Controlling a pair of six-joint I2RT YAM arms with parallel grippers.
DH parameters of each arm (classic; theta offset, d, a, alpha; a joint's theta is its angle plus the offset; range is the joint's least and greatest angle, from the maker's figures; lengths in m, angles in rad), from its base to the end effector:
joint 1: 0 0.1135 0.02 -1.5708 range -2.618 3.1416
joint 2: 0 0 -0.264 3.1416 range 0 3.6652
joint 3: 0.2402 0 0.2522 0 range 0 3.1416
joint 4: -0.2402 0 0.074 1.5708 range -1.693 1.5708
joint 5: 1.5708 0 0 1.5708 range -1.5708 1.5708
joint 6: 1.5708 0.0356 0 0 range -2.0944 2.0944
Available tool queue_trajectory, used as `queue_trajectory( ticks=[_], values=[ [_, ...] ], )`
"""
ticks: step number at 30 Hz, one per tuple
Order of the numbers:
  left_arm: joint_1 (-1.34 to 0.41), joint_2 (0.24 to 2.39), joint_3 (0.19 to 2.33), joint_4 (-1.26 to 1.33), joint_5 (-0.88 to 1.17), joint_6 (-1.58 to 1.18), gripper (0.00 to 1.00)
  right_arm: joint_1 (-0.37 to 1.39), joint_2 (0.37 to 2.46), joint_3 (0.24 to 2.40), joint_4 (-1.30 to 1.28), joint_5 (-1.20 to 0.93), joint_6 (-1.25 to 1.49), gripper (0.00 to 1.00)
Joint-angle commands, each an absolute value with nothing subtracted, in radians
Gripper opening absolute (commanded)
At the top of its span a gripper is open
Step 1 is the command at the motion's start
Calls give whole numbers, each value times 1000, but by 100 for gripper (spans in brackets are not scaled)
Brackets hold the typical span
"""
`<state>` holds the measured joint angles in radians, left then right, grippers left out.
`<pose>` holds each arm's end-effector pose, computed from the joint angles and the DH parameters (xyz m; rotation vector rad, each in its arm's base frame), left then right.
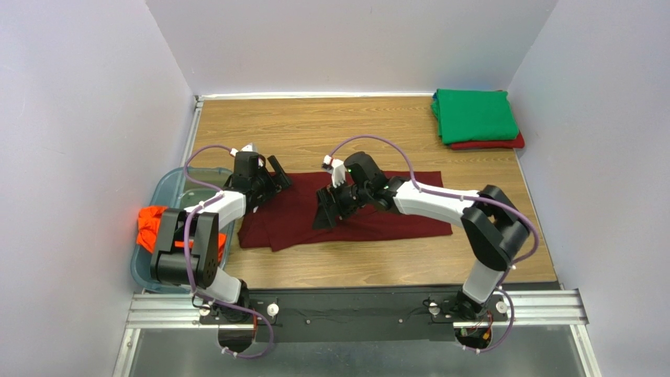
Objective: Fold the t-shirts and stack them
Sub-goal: Fold the tshirt
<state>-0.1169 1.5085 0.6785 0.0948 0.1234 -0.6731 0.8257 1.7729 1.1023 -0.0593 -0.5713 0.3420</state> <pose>0.2917 -0.0387 0.1634 -0.5858 2.2877 -0.5379 0.2433 0.2921 0.1976 -0.9059 2.3190 1.2132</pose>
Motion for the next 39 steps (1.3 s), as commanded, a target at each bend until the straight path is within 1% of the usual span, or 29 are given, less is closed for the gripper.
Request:
queue_trajectory(
  ticks=[1, 2, 3, 5, 6, 8, 10, 11, 14, 16, 19, 22, 26, 32, 36, 38, 39],
  values=[
    [-107, 1462, 683, 34, 100, -647, 98, 833, 1671, 1075, -90, -335, 400, 100],
    [-107, 1451, 686, 31, 98, -649, 98, 833, 1671, 1072, -103, -258, 416, 100],
    [-110, 1425, 683, 28, 97, -649, 98, 833, 1626, 1065, -132, -85, 451, 100],
    [-127, 1396, 680, 23, 91, -657, 98, 830, 1559, 1042, -147, 74, 480, 100],
    [-136, 1379, 677, 17, 84, -660, 98, 827, 1542, 1016, -153, 215, 500, 100],
    [-172, 1339, 670, 3, 65, -669, 98, 801, 1497, 994, -170, 340, 520, 100],
    [-201, 1310, 664, 2, 45, -679, 98, 769, 1479, 967, -192, 385, 550, 100],
    [-218, 1302, 655, 2, 38, -687, 98, 746, 1471, 956, -193, 385, 558, 100],
    [-293, 1298, 615, -18, 28, -718, 98, 590, 1468, 925, -202, 251, 577, 100],
    [-330, 1308, 608, -21, 22, -732, 98, 533, 1497, 916, -209, 198, 580, 100],
    [-337, 1357, 600, -23, 9, -735, 98, 448, 1554, 914, -210, 138, 584, 100],
    [-336, 1403, 604, -32, -50, -739, 98, 361, 1614, 931, -210, 88, 591, 100],
    [-321, 1462, 618, -32, -55, -733, 98, 226, 1713, 924, -207, -27, 600, 100],
    [-282, 1520, 655, -44, -61, -722, 98, 143, 1726, 835, -209, -20, 598, 100],
    [-278, 1558, 742, -72, -95, -716, 98, 126, 1661, 790, -210, 18, 595, 100],
    [-279, 1612, 790, -78, -86, -706, 98, 124, 1608, 760, -210, 6, 575, 100],
    [-279, 1635, 845, -80, -75, -703, 98, 126, 1592, 744, -210, -59, 568, 100]
  ],
)
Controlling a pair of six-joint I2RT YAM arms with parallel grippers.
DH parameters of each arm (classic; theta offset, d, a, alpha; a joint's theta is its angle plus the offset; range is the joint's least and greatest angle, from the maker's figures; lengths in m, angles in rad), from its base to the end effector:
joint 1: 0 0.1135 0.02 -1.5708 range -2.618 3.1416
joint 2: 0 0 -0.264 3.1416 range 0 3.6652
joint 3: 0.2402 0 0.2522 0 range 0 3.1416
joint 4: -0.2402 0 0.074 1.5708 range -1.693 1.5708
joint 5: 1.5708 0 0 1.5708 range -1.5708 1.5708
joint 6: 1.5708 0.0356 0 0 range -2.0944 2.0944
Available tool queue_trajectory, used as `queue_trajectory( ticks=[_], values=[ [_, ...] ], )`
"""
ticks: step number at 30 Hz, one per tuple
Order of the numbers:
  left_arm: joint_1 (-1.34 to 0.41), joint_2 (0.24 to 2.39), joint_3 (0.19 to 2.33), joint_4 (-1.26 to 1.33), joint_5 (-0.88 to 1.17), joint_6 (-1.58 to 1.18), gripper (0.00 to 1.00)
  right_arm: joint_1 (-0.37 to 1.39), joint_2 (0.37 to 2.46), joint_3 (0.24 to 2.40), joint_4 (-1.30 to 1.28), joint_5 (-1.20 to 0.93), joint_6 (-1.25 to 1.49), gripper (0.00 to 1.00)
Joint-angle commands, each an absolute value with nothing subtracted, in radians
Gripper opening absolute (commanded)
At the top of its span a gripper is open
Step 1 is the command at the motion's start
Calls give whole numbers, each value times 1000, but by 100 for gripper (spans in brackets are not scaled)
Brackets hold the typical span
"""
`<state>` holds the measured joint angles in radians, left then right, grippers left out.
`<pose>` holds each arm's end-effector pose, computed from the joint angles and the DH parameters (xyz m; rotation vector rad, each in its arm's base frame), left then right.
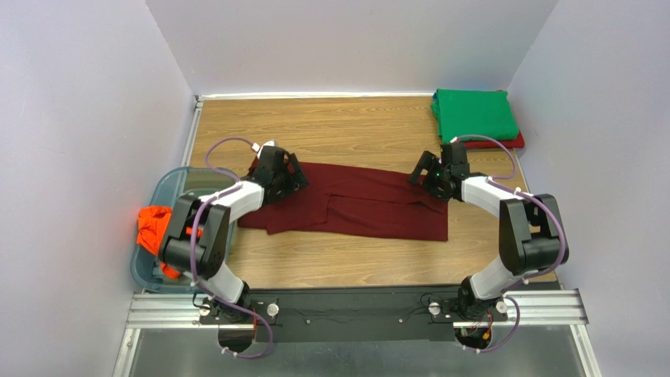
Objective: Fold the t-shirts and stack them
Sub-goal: Fold the tshirt
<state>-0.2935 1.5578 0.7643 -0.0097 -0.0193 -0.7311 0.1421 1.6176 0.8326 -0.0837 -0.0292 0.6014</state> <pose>0.2943 -0.0882 0.1661 -0.5354 2.3644 -0.4595 0.3155 0.0462 0.1628 0.5502 2.4115 0.3627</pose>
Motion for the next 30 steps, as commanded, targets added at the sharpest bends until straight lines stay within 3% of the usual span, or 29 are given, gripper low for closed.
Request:
queue_trajectory(
  ticks=[1, 10, 16, 21, 30],
  values=[
    [-279, 1685, 874, -77, -60, -696, 98, 126, 1574, 729, -210, -81, 565, 100],
    [-311, 2058, 1426, -176, 23, -631, 98, 204, 1254, 433, -245, -199, 594, 100],
    [-376, 2409, 1915, -339, 98, -591, 98, 492, 1099, 332, -310, -255, 689, 100],
    [-419, 2582, 2273, -399, 198, -571, 98, 684, 1101, 305, -314, -268, 707, 100],
    [-437, 2660, 2319, -249, 287, -627, 99, 1044, 1238, 443, -259, -189, 775, 100]
  ],
)
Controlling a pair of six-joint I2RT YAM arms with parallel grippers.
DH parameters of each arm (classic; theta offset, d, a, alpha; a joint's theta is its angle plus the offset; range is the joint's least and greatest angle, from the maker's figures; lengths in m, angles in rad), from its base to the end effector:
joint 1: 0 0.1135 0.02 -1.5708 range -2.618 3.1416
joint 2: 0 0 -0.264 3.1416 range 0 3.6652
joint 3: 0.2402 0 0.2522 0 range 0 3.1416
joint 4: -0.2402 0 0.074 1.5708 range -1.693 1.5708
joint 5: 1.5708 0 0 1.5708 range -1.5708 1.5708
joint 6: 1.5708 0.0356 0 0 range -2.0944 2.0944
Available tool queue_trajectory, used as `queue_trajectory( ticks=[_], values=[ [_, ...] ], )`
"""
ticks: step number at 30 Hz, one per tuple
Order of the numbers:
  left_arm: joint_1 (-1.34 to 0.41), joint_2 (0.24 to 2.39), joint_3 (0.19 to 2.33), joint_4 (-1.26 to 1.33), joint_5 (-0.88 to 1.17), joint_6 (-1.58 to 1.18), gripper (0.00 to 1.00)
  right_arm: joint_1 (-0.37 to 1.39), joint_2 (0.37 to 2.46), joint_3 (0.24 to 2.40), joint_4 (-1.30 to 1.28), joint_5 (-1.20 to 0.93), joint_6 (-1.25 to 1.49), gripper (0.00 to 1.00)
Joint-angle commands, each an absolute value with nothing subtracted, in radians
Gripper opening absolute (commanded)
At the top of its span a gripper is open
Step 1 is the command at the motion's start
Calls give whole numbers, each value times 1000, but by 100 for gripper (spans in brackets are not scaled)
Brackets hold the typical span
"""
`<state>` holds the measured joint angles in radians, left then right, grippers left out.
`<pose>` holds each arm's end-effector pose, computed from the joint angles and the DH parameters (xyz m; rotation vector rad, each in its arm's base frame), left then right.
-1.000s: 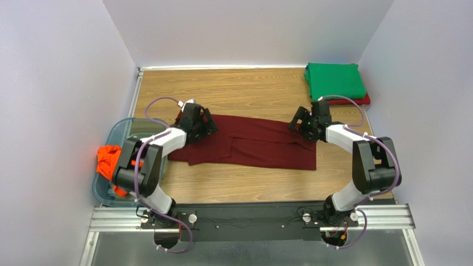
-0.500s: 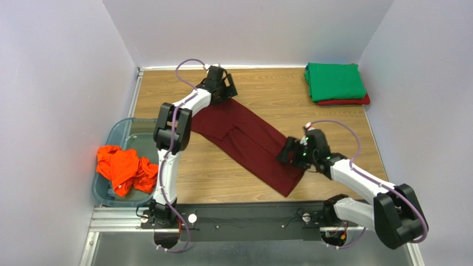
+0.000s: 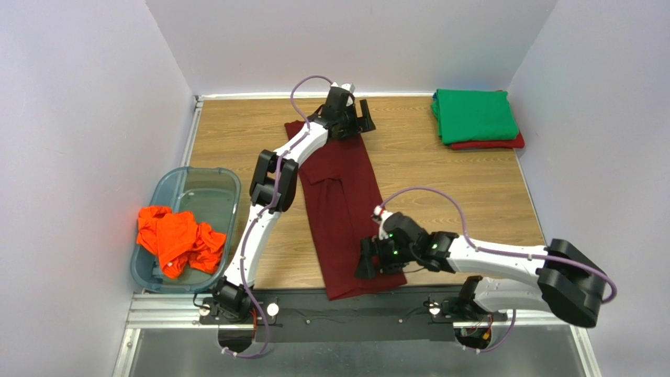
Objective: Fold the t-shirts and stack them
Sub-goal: Fold the tshirt
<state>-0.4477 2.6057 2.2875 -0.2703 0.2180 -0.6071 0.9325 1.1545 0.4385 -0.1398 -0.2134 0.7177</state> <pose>0.5275 -0.2619 0.1683 -0.0481 2.2664 -0.8232 0.1183 0.1721 0.1573 -0.3905 2.6304 0.9222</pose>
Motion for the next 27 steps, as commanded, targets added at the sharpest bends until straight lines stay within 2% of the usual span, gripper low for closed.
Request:
queue_trajectory(
  ticks=[1, 5, 10, 20, 27],
  values=[
    [-437, 2678, 2321, -239, 310, -632, 98, 1066, 1261, 472, -233, -186, 784, 100],
    [-437, 2721, 2371, -213, 341, -660, 99, 1143, 1350, 528, -232, -160, 778, 100],
    [-437, 2723, 2382, -152, 342, -675, 98, 1144, 1388, 543, -262, -143, 784, 100],
    [-445, 2786, 2422, -34, 459, -727, 99, 1144, 1278, 655, -270, 35, 781, 100],
    [-459, 2723, 2487, 18, 491, -741, 99, 1140, 1195, 693, -293, 150, 821, 100]
  ],
)
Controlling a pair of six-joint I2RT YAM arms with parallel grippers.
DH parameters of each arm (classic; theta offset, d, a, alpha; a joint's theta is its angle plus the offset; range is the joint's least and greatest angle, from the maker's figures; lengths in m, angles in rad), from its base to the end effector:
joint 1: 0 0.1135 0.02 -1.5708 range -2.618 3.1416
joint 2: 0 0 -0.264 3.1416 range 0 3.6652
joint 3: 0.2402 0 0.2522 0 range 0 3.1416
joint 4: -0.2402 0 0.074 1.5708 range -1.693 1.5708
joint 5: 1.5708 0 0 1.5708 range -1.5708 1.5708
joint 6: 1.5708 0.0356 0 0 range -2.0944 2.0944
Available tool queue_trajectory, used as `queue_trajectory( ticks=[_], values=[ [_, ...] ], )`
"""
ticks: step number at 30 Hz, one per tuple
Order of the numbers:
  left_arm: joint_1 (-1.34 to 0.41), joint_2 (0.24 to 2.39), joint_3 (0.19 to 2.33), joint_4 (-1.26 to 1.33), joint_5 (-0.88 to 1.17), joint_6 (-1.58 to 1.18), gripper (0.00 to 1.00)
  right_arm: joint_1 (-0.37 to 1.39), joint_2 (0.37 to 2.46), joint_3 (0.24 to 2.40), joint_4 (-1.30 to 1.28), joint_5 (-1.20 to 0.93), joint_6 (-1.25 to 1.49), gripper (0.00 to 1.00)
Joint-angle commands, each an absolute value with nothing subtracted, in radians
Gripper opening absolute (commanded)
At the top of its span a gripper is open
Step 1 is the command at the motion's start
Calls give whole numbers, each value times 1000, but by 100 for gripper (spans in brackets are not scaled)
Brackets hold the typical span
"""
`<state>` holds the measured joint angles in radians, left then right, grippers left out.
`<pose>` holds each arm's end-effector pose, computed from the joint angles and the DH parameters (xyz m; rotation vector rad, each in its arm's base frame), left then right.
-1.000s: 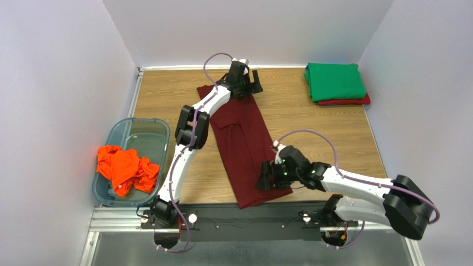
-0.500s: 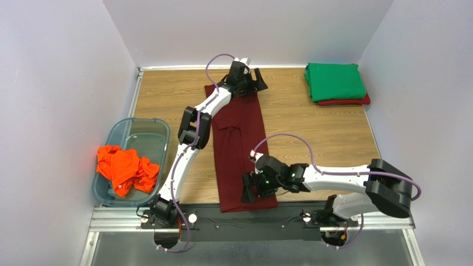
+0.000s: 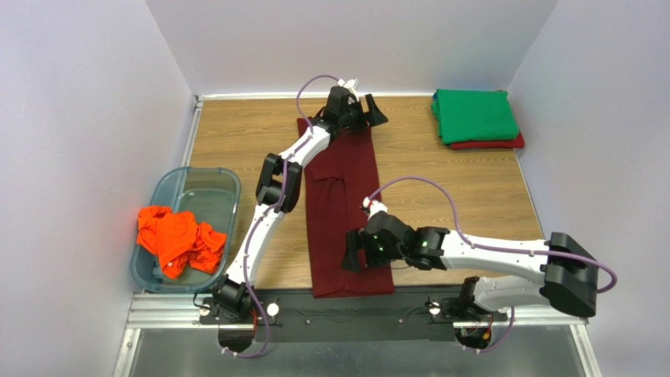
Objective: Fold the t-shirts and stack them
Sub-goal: Fold the tshirt
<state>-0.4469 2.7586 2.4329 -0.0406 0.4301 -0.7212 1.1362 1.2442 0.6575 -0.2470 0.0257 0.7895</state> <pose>0.5486 -0.2794 0.1525 0.0249 2.0938 -1.1623 0.1045 0.2229 0.1968 -0.4333 2.5493 0.8007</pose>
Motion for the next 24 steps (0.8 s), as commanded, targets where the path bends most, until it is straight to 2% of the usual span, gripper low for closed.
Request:
queue_trajectory(
  ticks=[1, 3, 7, 12, 15, 18, 20, 24],
  values=[
    [-460, 2699, 2477, 20, 509, -747, 99, 1140, 1183, 696, -298, 166, 827, 100],
    [-480, 2590, 2415, 12, 526, -703, 99, 1137, 1152, 692, -302, 201, 857, 100],
    [-518, 2347, 2274, -40, 404, -588, 99, 1134, 1059, 655, -305, 329, 925, 100],
    [-551, 2005, 2025, -100, 301, -494, 98, 1123, 950, 623, -311, 356, 894, 100],
    [-569, 1795, 1768, -129, 155, -511, 98, 1120, 908, 607, -336, 374, 897, 100],
    [-591, 1588, 1390, -126, 43, -558, 98, 1115, 881, 591, -367, 384, 917, 100],
    [-610, 1432, 1239, -124, -38, -630, 98, 1112, 876, 588, -399, 387, 920, 100],
    [-660, 1165, 828, -129, -74, -787, 98, 1106, 897, 594, -428, 362, 891, 100]
  ],
)
